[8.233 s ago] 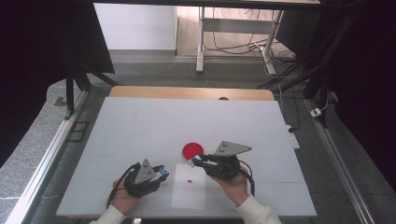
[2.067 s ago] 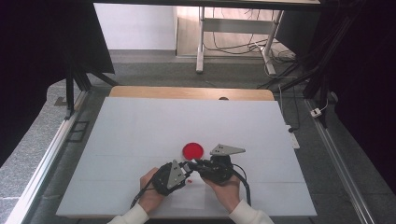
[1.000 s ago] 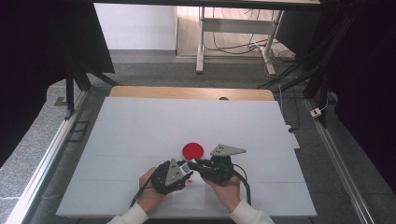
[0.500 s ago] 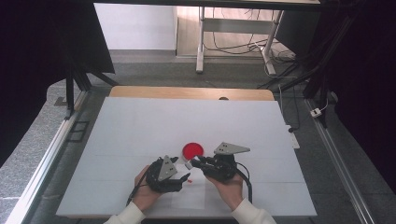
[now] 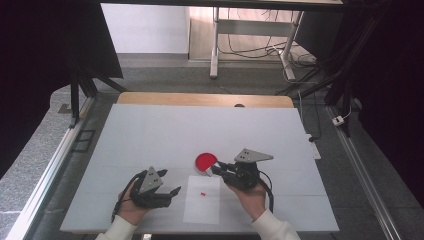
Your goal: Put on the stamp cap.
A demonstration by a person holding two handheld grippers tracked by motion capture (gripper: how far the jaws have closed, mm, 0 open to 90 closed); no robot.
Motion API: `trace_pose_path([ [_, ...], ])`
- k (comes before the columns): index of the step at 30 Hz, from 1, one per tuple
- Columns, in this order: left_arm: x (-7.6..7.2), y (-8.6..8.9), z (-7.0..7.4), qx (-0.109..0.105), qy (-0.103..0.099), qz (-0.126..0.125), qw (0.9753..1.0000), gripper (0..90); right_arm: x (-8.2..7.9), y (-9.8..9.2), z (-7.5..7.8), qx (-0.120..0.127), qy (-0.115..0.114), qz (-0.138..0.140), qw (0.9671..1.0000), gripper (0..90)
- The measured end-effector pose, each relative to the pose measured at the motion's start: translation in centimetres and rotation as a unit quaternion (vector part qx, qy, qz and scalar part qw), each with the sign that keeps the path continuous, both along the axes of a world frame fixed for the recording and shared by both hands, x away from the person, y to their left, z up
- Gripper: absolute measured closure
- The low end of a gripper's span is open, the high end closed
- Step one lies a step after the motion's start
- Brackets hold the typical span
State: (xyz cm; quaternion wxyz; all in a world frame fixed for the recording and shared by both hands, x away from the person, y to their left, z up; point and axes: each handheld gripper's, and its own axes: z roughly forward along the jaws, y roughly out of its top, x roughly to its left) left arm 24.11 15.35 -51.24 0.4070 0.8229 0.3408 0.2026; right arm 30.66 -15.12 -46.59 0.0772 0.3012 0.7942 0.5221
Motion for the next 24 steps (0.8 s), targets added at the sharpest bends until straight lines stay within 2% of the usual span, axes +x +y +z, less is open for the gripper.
trace_pose_path([
  [9, -1.1, 2.8, -0.5, 0.005, 0.002, 0.021, 0.9998, 26.7, 0.4, -0.8, 0.4, -0.018, -0.019, -0.013, 0.9996, 74.9],
  [16, -1.7, 5.1, -0.8, 0.002, 0.008, 0.053, 0.9985, 26.6, 0.7, -1.4, 0.7, -0.017, -0.023, -0.018, 0.9994, 74.8],
  [24, -2.1, 6.3, -1.2, 0.001, 0.013, 0.068, 0.9976, 26.8, 1.2, -2.3, 1.4, -0.016, -0.027, -0.023, 0.9992, 74.8],
])
